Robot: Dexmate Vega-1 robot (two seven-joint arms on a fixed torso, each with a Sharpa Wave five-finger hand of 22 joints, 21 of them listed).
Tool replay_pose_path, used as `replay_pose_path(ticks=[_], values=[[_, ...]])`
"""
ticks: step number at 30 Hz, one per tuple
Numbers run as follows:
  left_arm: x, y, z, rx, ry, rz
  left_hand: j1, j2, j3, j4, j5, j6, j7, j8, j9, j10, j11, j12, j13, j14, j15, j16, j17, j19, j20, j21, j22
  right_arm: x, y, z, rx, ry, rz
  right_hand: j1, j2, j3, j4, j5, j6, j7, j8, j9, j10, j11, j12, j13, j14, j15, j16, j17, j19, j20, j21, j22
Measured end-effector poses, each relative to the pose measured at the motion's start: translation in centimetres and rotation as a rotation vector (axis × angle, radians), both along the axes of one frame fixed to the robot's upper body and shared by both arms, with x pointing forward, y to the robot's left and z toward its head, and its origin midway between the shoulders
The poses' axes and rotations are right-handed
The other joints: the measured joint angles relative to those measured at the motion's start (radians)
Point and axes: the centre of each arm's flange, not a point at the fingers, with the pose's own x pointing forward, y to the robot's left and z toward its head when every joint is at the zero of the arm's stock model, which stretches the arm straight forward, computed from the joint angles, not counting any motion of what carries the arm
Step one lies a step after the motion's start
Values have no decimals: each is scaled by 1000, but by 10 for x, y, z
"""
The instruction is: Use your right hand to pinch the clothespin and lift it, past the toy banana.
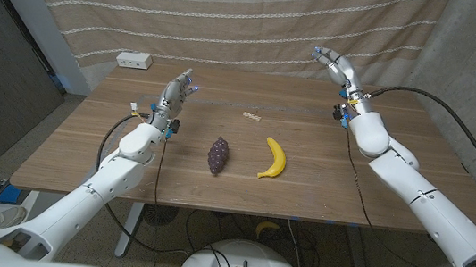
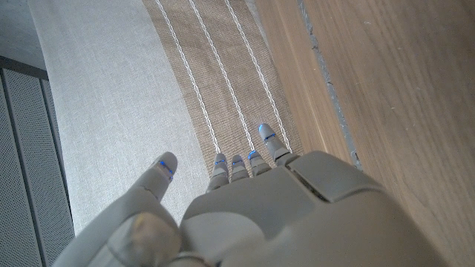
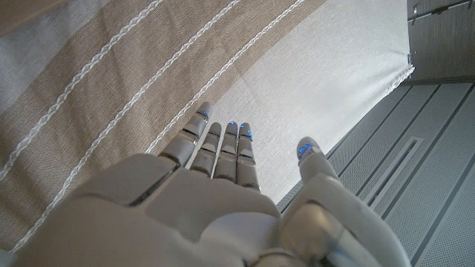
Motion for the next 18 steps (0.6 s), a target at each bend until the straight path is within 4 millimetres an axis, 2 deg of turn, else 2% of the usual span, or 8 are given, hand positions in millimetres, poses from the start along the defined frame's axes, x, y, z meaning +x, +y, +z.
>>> replay_pose_path(ticks=[4,6,9,18], values=[[0,0,0,-1,-1,0,-4,-4,4,-4,0,0,0,0,0,0,0,0,0,0,0,0,0,0,0,-8,0,1,5,1,-18,0,-10,0,0,5,-5,0,3,-3,0,0,5,-5,0,0,-4,-4,0,0,7,7,0,0],[0,0,0,-1,-1,0,-4,-4,4,-5,0,0,0,0,0,0,0,0,0,0,0,0,0,0,0,-8,0,2,7,1,-25,-2,-13,2,2,5,-5,0,7,-7,0,0,7,-7,0,0,-2,-9,0,0,7,22,0,0],[0,0,0,-2,-1,1,-4,-4,1,-7,0,0,0,0,0,0,0,0,0,0,0,0,0,0,0,-8,0,3,10,0,-36,-3,-19,11,11,5,-5,0,6,-14,0,0,9,-16,0,0,2,-13,4,5,11,30,0,0],[1,0,0,-3,-1,3,-4,-4,1,-7,0,0,0,0,0,5,5,0,0,0,0,0,0,4,4,-16,0,6,19,-2,-74,-5,-43,11,11,5,-5,4,16,-35,5,0,9,-16,0,5,12,-23,15,14,16,35,8,5]])
